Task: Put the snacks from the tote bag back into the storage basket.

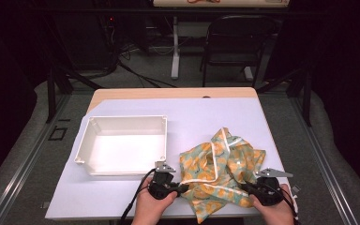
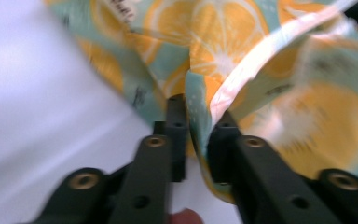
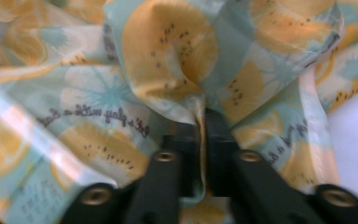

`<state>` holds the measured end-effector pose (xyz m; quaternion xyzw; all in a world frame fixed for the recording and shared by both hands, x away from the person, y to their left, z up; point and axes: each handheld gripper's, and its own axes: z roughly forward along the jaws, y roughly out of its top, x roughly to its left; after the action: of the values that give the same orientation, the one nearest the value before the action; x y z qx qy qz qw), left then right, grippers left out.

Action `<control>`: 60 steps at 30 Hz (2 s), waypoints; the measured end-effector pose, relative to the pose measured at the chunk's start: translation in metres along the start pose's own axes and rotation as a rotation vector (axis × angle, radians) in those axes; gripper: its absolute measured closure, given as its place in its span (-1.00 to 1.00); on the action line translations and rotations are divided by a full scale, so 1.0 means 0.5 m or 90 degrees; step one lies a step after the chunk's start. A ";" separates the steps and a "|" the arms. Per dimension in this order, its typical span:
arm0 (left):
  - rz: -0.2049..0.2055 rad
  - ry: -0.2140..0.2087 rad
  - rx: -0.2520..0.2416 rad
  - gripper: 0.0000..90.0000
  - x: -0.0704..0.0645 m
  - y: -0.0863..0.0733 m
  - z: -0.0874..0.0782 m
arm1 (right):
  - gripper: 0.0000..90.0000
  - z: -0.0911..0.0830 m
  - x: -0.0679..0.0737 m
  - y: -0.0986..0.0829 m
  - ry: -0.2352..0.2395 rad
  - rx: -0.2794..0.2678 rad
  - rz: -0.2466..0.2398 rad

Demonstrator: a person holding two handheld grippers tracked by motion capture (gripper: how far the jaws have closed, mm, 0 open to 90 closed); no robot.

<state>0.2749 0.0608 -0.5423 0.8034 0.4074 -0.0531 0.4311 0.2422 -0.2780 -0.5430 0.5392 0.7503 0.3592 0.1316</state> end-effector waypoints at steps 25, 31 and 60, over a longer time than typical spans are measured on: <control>0.039 0.090 -0.057 0.12 -0.022 0.110 0.067 | 0.26 0.060 0.090 0.110 0.101 -0.088 -0.125; 0.017 0.111 -0.030 0.82 0.000 0.117 0.072 | 0.97 0.066 0.099 0.085 0.109 -0.048 -0.139; 0.012 0.117 -0.020 0.49 0.009 0.080 0.080 | 0.30 -0.037 0.119 0.033 0.274 -0.025 -0.174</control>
<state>0.3166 0.0222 -0.5431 0.8017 0.4383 0.0313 0.4051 0.2203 -0.2287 -0.5073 0.3410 0.8199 0.4590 0.0271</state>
